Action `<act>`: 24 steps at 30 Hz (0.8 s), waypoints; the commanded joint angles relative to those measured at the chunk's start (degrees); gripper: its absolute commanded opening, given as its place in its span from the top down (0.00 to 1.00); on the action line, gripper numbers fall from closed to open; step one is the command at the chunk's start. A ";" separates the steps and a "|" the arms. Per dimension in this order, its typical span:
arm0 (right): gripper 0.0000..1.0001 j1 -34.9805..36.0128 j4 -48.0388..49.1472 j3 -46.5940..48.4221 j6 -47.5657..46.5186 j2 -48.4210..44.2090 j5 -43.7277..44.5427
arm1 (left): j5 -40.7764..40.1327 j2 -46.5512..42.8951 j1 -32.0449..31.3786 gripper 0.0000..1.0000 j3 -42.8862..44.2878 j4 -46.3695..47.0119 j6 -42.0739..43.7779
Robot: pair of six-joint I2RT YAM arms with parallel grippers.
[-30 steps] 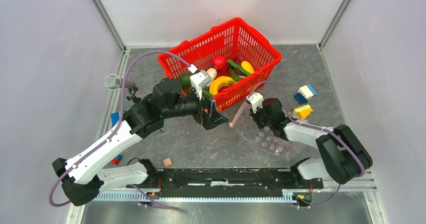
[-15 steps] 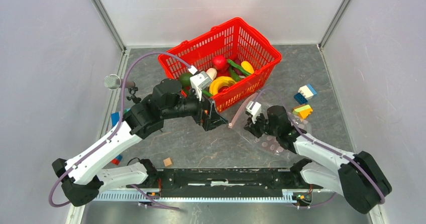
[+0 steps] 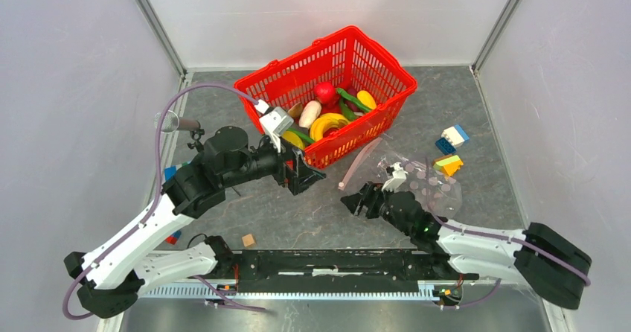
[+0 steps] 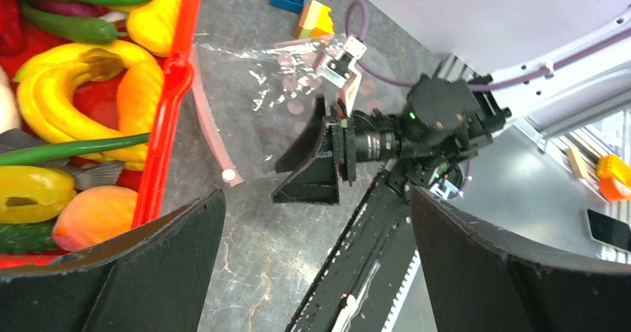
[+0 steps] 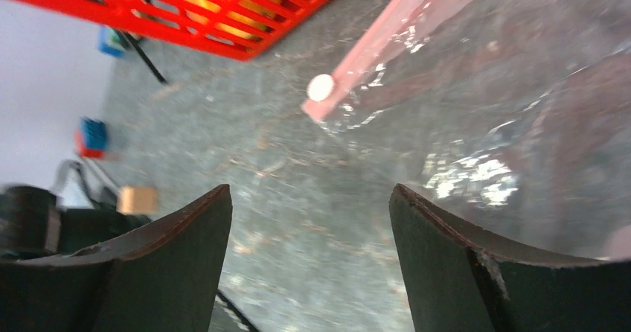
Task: Place the food in the zip-top bag and seal the zipper
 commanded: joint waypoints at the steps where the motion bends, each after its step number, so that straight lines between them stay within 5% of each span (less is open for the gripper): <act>1: 0.16 6.54 12.79 0.04 23.62 4.94 16.67 | -4.45 -1.83 -0.19 0.00 -0.83 1.18 1.02; 9: 0.13 10.33 27.47 0.80 45.89 21.67 21.18 | -4.93 -2.71 -0.19 0.00 -0.69 0.37 0.55; 20: 0.19 11.84 14.22 6.80 68.65 33.26 35.73 | -4.13 -1.80 -0.19 0.00 0.16 -0.05 0.43; 24: 0.32 11.92 10.45 6.92 64.31 32.50 39.21 | -4.49 -2.24 -0.16 0.00 -0.01 -0.61 0.40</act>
